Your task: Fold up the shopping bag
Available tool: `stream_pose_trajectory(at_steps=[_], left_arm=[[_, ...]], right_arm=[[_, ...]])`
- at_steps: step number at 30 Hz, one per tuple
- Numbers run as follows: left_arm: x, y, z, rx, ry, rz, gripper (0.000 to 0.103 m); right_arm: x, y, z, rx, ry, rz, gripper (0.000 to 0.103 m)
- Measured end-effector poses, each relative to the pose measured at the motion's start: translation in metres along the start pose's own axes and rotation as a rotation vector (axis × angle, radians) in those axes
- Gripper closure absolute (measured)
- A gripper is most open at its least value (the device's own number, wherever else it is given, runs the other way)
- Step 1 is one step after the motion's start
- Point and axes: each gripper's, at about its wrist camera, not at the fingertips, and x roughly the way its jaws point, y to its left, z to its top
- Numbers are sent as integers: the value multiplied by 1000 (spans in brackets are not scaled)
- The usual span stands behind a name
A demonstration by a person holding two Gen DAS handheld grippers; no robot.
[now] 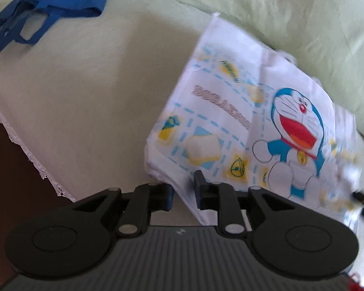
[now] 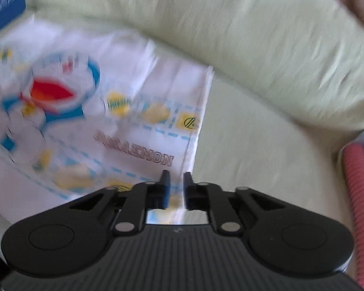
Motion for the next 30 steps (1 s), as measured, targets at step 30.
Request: stream_pose_trajectory(at_steps=[30], left_arm=[[1, -119, -15, 381, 95, -119, 81]], right_arm=[[-14, 12, 31, 151, 71, 254, 87]])
